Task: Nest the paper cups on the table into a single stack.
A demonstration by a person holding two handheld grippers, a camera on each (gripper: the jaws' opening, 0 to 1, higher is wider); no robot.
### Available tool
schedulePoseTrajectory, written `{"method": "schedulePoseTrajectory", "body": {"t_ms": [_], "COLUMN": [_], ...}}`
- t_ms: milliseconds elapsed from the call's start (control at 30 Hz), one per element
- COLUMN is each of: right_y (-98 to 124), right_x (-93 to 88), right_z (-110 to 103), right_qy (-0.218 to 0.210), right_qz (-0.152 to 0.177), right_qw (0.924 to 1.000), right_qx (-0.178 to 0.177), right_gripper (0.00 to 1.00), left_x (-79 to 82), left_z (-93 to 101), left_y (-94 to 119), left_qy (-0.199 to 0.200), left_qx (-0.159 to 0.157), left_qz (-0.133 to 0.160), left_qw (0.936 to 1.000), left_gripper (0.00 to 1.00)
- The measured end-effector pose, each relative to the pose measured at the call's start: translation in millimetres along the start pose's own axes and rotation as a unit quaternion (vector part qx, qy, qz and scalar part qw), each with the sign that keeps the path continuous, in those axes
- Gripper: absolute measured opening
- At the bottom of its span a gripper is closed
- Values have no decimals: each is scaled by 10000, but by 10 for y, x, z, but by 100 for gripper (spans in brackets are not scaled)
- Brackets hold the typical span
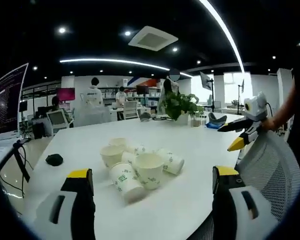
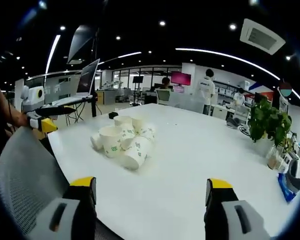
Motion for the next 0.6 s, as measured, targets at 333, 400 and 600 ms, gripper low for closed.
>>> {"method": "schedulePoseTrajectory", "body": {"t_ms": [333, 400, 600], "right_y": [-1, 0, 2], "right_x": [-2, -5, 1], "right_z": [2, 2, 0], "right_qy": [6, -1, 4], "right_qz": [27, 27, 45], "right_qw": [10000, 10000, 10000], "right_qx": [-10, -3, 1], "right_gripper": [92, 92, 92], "left_x": [-37, -37, -42], "left_z": [-14, -18, -15], "left_y": [-3, -2, -7], "left_qy": [-187, -201, -198], "left_qx": [39, 52, 20], "left_qz": [-224, -224, -257], "left_qw": [9996, 9995, 9995], "left_gripper": [99, 99, 99]}}
Point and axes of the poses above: the point that each gripper's makers call its tool centre point, and the gripper's own axes: y roughly backward along the fingers, z roughly to its right, x roughly out of its top, the point moved 9 cm from there along y, roughly backward along the fingers, and after that the axes turned 8 degrees about -z, right-handed, at the moved point
